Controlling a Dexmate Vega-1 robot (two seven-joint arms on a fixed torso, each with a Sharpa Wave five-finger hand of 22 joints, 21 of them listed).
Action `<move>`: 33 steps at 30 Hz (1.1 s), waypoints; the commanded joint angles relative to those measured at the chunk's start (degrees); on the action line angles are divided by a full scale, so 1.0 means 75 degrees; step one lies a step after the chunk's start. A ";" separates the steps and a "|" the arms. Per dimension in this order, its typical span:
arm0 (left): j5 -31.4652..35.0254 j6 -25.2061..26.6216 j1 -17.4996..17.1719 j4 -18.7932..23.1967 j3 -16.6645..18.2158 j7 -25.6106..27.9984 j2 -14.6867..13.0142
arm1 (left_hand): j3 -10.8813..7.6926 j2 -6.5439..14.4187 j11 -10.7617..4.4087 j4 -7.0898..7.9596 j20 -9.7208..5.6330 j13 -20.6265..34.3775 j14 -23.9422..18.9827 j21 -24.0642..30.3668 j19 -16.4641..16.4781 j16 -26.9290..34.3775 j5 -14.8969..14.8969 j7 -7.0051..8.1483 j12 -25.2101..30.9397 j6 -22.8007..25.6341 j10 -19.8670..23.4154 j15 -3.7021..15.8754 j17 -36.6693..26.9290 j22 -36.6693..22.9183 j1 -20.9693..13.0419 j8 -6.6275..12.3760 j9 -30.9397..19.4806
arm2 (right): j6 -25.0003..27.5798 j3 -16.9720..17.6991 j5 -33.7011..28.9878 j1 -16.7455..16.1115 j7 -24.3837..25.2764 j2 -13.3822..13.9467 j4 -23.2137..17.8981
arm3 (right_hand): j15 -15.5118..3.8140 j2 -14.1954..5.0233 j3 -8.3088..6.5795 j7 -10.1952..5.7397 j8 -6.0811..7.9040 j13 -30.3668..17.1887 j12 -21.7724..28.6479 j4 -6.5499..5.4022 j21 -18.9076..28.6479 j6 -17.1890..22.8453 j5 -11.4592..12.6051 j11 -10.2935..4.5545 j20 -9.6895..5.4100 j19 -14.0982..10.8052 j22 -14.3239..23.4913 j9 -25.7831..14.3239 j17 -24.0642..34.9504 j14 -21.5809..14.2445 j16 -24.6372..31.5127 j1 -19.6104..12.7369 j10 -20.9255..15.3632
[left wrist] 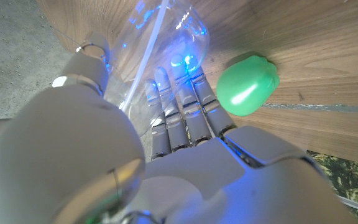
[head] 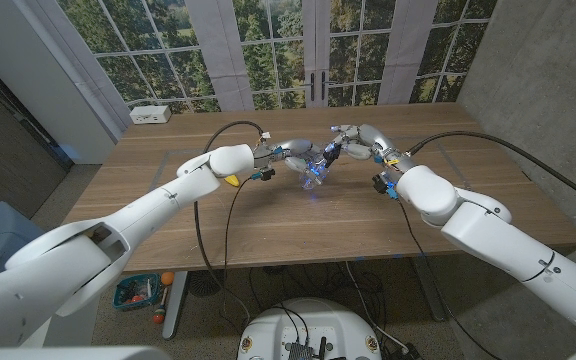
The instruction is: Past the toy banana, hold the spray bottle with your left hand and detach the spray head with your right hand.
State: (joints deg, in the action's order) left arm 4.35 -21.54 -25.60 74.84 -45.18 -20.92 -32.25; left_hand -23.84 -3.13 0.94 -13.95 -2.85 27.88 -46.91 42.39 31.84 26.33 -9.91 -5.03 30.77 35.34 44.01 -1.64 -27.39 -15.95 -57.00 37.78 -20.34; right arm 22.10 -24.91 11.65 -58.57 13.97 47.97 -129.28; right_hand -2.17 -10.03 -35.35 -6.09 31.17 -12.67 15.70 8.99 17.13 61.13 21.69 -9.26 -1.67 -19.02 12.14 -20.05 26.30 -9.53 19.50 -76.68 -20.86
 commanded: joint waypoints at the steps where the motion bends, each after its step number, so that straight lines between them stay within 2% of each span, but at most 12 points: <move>1: 0.0075 0.0118 -0.0124 0.0225 0.0051 0.0130 -0.0086 | -0.0665 0.1710 -0.1642 0.0574 -0.0351 0.1109 -0.1036 0.0053 0.0006 0.0049 -0.0026 0.0925 0.0036 0.1306 0.1687 0.2041 -0.0001 -0.0018 -0.1716 0.0042 -0.0051 | -0.1642 0.0824 0.1138 -0.0815 0.0064 -0.0449 0.0555 | -0.0584 0.0145 0.0085 0.0142 -0.0037 -0.0026 -0.0058 -0.0075 0.0211 -0.0920 0.0159 0.0253 0.0114 -0.0163 0.0017 -0.0322 0.0079 -0.0407 0.0049 0.0344 0.0027; 4: 0.0092 0.0140 -0.0142 0.0259 0.0059 0.0151 -0.0102 | -0.0669 0.1714 -0.1643 0.0575 -0.0350 0.1136 -0.1037 0.0076 -0.0022 0.0037 -0.0028 0.0940 0.0036 0.1304 0.1693 0.2042 -0.0007 -0.0014 -0.1719 0.0052 -0.0064 | -0.2627 0.0970 0.1373 -0.1074 0.0096 -0.0774 0.0936 | -0.0589 0.0235 0.0241 0.0372 -0.0195 -0.0086 -0.0113 -0.0138 0.0396 -0.1689 0.0277 0.0537 0.0248 -0.0349 0.0012 -0.0443 0.0127 -0.0619 0.0068 0.0721 0.0110; 7: 0.0097 0.0143 -0.0154 0.0276 0.0064 0.0157 -0.0110 | -0.0671 0.1716 -0.1640 0.0577 -0.0357 0.1155 -0.1036 0.0093 -0.0038 0.0028 -0.0029 0.0935 0.0033 0.1306 0.1689 0.2042 -0.0011 -0.0011 -0.1719 0.0056 -0.0068 | -0.3232 0.1000 0.1539 -0.1185 0.0054 -0.0997 0.1210 | -0.0443 0.0270 0.1006 0.0572 -0.0569 -0.0206 -0.0201 -0.0623 0.0611 -0.2591 0.0255 0.0676 0.0367 -0.0465 -0.0026 -0.0325 0.0387 -0.0776 0.0239 0.1963 0.0221; 12: 0.0098 0.0144 -0.0190 0.0296 0.0085 0.0205 -0.0119 | -0.0676 0.1721 -0.1637 0.0582 -0.0359 0.1188 -0.1035 0.0127 -0.0059 0.0012 -0.0032 0.0958 0.0026 0.1292 0.1681 0.2040 -0.0019 -0.0004 -0.1718 0.0062 -0.0082 | -0.3524 0.0951 0.1218 -0.1325 0.0548 -0.1267 0.1312 | -0.0286 0.0279 0.2035 0.0682 -0.1377 -0.0367 -0.0291 -0.1064 0.0747 -0.4006 -0.0191 0.0908 0.0523 -0.0271 -0.0032 -0.0121 0.0671 -0.0658 0.0376 0.3505 0.0518; 15: 0.0105 0.0139 -0.0208 0.0306 0.0102 0.0248 -0.0122 | -0.0677 0.1719 -0.1638 0.0582 -0.0361 0.1206 -0.1033 0.0145 -0.0067 0.0003 -0.0033 0.0952 0.0025 0.1296 0.1681 0.2041 -0.0023 -0.0001 -0.1718 0.0065 -0.0081 | -0.3322 0.0920 0.0823 -0.1394 0.0962 -0.1305 0.1175 | 0.0009 0.0670 0.2590 0.0916 -0.1619 -0.0418 -0.0320 -0.1200 0.0763 -0.4300 -0.0639 0.1197 0.0804 -0.0193 -0.0052 -0.0035 0.0678 -0.0629 0.0339 0.4302 0.0658; 17: 0.0091 0.0140 -0.0221 0.0312 0.0117 0.0267 -0.0125 | -0.0677 0.1716 -0.1638 0.0581 -0.0362 0.1216 -0.1031 0.0157 -0.0071 -0.0003 -0.0033 0.0955 0.0023 0.1310 0.1680 0.2042 -0.0026 0.0001 -0.1719 0.0072 -0.0082 | -0.2812 0.0867 0.0350 -0.1455 0.1447 -0.1303 0.0902 | 0.0186 0.0871 0.2768 0.1043 -0.1757 -0.0435 -0.0360 -0.1145 0.0747 -0.4539 -0.0833 0.1319 0.0986 -0.0137 -0.0065 0.0005 0.0666 -0.0525 0.0272 0.4505 0.0781; 20: 0.0090 0.0137 -0.0240 0.0313 0.0142 0.0325 -0.0122 | -0.0681 0.1721 -0.1638 0.0584 -0.0360 0.1242 -0.1033 0.0184 -0.0090 -0.0014 -0.0034 0.0949 0.0017 0.1307 0.1675 0.2041 -0.0033 0.0007 -0.1719 0.0072 -0.0080 | -0.1737 0.0747 -0.0251 -0.1474 0.1950 -0.1213 0.0404 | 0.0365 0.1045 0.2892 0.1169 -0.1875 -0.0460 -0.0430 -0.1029 0.0675 -0.4818 -0.0990 0.1353 0.1191 0.0039 -0.0078 0.0003 0.0648 -0.0340 0.0165 0.4622 0.1007; 24: 0.0093 0.0108 -0.0233 0.0290 0.0155 0.0360 -0.0113 | -0.0683 0.1718 -0.1640 0.0582 -0.0363 0.1272 -0.1034 0.0218 -0.0104 -0.0025 -0.0034 0.0956 0.0013 0.1295 0.1677 0.2042 -0.0043 0.0014 -0.1721 0.0075 -0.0087 | -0.0694 0.0807 -0.0089 -0.1400 0.1734 -0.0969 0.0001 | 0.0486 0.1104 0.2910 0.1171 -0.1918 -0.0495 -0.0516 -0.0866 0.0570 -0.4976 -0.1085 0.1388 0.1313 0.0285 -0.0090 -0.0029 0.0627 0.0033 -0.0019 0.4605 0.1332; 26: 0.0093 0.0088 -0.0226 0.0266 0.0157 0.0377 -0.0099 | -0.0684 0.1718 -0.1642 0.0582 -0.0361 0.1286 -0.1036 0.0233 -0.0111 -0.0029 -0.0034 0.0961 0.0013 0.1293 0.1681 0.2042 -0.0049 0.0017 -0.1722 0.0075 -0.0088 | -0.0560 0.0709 -0.0354 -0.1404 0.1968 -0.0986 -0.0036 | 0.0514 0.1095 0.2899 0.1204 -0.1830 -0.0504 -0.0503 -0.0814 0.0554 -0.4769 -0.1108 0.1379 0.1324 0.0317 -0.0093 -0.0041 0.0621 0.0080 -0.0047 0.4583 0.1344; 28: 0.0111 0.0114 -0.0218 0.0276 0.0151 0.0379 -0.0095 | -0.0685 0.1719 -0.1641 0.0583 -0.0363 0.1304 -0.1037 0.0253 -0.0119 -0.0035 -0.0034 0.0962 0.0011 0.1290 0.1681 0.2042 -0.0055 0.0021 -0.1722 0.0079 -0.0093 | -0.0467 0.0718 -0.0344 -0.1421 0.1924 -0.0934 -0.0107 | 0.0468 0.0995 0.2817 0.1030 -0.1482 -0.0535 -0.0388 -0.0621 0.0546 -0.3975 -0.1140 0.1355 0.1309 0.0308 -0.0101 -0.0101 0.0605 -0.0003 -0.0042 0.4456 0.1163; 30: 0.0145 0.0152 -0.0205 0.0282 0.0138 0.0388 -0.0086 | -0.0685 0.1715 -0.1641 0.0582 -0.0363 0.1321 -0.1035 0.0273 -0.0124 -0.0043 -0.0034 0.0964 0.0008 0.1294 0.1681 0.2043 -0.0061 0.0026 -0.1722 0.0083 -0.0094 | -0.0457 0.0789 -0.0160 -0.1426 0.1667 -0.0804 -0.0152 | 0.0438 0.0926 0.2780 0.1013 -0.1369 -0.0544 -0.0344 -0.0561 0.0539 -0.3652 -0.1141 0.1376 0.1289 0.0314 -0.0103 -0.0089 0.0602 0.0020 -0.0059 0.4427 0.1074; 33: 0.0157 0.0145 -0.0155 0.0244 0.0112 0.0351 -0.0058 | -0.0687 0.1715 -0.1641 0.0582 -0.0364 0.1346 -0.1039 0.0302 -0.0137 -0.0051 -0.0034 0.0977 0.0004 0.1279 0.1679 0.2043 -0.0070 0.0032 -0.1722 0.0087 -0.0107 | -0.0063 0.0804 0.0107 -0.1165 0.0940 -0.0331 -0.0266 | 0.0533 0.0851 0.2751 0.1011 -0.1707 -0.0542 -0.0427 -0.0435 0.0428 -0.4160 -0.1155 0.1390 0.1297 0.0558 -0.0110 0.0028 0.0581 0.0406 -0.0243 0.4451 0.1358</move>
State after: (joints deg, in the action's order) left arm 5.10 -20.59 -27.16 76.95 -44.22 -18.48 -33.03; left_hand -24.06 -3.33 0.93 -14.16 -2.96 28.74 -47.05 44.17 31.32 25.83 -9.90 -5.03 30.37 35.35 43.99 -1.47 -27.70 -15.61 -57.20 37.97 -20.90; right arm 12.53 -19.04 12.02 -68.77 25.54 40.76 -127.64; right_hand 1.51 -2.97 -14.48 1.54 19.83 -16.65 12.81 4.94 20.80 32.08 13.30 1.03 8.09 -15.81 11.18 -20.36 30.73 -8.21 18.53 -42.92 -12.17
